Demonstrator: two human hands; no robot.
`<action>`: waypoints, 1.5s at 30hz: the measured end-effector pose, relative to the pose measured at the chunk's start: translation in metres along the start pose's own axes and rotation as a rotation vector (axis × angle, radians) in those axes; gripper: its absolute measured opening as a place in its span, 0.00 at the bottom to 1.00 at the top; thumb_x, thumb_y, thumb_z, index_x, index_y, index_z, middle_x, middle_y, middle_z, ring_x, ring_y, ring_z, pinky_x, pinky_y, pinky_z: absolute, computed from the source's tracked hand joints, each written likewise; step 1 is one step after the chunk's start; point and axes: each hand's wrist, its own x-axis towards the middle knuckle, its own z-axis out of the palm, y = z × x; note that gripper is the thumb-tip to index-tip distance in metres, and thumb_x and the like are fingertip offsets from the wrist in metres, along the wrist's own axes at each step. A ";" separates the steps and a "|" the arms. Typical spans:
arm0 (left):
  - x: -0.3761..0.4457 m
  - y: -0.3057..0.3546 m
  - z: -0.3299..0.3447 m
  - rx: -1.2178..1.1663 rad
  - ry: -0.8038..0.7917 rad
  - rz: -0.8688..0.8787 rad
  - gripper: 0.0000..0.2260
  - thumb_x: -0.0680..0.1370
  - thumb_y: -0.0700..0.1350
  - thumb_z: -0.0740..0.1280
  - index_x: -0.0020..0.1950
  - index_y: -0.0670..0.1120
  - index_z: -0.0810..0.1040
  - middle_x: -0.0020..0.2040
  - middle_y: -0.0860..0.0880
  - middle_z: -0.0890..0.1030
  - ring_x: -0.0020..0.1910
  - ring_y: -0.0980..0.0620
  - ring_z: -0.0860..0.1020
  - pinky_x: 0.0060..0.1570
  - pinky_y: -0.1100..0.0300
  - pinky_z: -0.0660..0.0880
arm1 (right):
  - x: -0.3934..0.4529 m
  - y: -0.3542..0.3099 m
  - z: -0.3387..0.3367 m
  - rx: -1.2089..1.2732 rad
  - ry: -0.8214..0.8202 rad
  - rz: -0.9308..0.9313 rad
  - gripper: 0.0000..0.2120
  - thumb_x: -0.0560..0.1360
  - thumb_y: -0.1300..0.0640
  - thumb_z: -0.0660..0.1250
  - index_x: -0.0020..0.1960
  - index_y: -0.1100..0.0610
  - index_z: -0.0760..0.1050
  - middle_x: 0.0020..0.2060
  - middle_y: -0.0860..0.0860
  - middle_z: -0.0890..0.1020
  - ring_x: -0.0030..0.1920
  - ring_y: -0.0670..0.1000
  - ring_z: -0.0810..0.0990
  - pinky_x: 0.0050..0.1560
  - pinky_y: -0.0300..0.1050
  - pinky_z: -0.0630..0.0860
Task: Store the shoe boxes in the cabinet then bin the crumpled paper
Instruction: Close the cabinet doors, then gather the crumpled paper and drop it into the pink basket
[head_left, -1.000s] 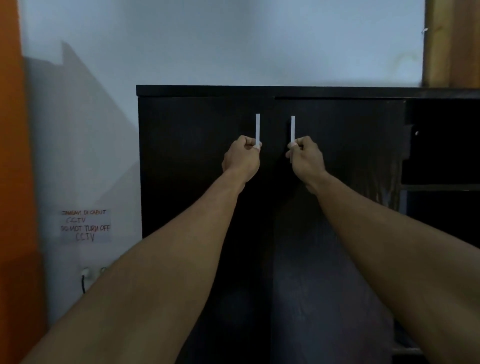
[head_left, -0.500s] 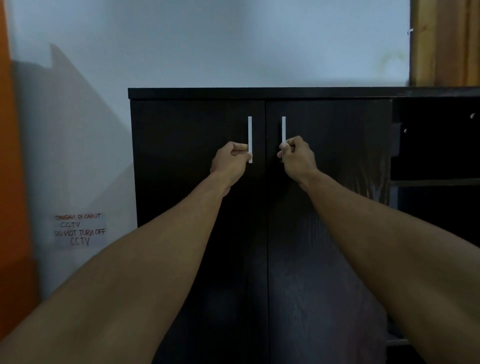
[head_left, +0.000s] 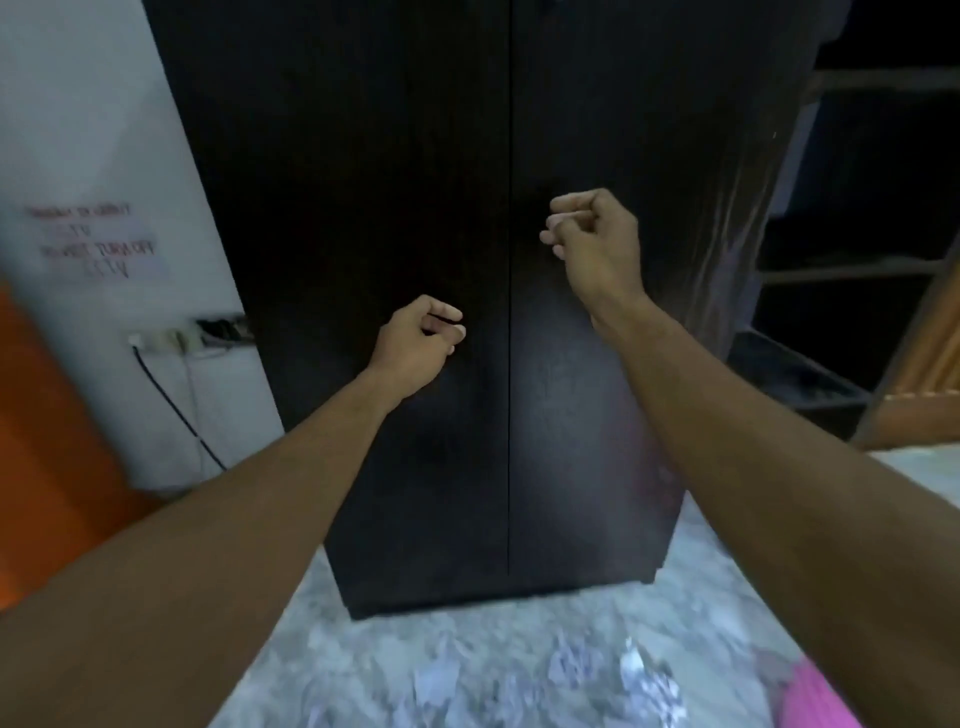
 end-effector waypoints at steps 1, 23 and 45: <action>-0.012 -0.021 0.014 0.015 -0.036 -0.043 0.09 0.81 0.45 0.70 0.61 0.48 0.80 0.50 0.52 0.82 0.50 0.53 0.83 0.49 0.58 0.77 | -0.022 0.025 -0.002 -0.025 -0.019 0.024 0.08 0.77 0.62 0.66 0.51 0.50 0.79 0.45 0.49 0.85 0.50 0.49 0.86 0.58 0.49 0.82; -0.293 -0.384 0.176 0.605 -0.101 -0.652 0.25 0.74 0.61 0.73 0.68 0.54 0.73 0.71 0.44 0.67 0.71 0.37 0.67 0.63 0.37 0.71 | -0.421 0.410 -0.136 -0.783 -0.337 0.655 0.28 0.71 0.41 0.74 0.66 0.51 0.73 0.61 0.56 0.78 0.62 0.59 0.77 0.55 0.53 0.77; -0.299 -0.502 0.263 0.701 -0.246 -0.290 0.49 0.64 0.83 0.61 0.80 0.72 0.44 0.85 0.46 0.41 0.83 0.35 0.39 0.74 0.24 0.43 | -0.419 0.525 -0.051 -1.123 -0.764 0.586 0.63 0.50 0.10 0.57 0.76 0.27 0.31 0.80 0.55 0.28 0.79 0.72 0.34 0.70 0.85 0.49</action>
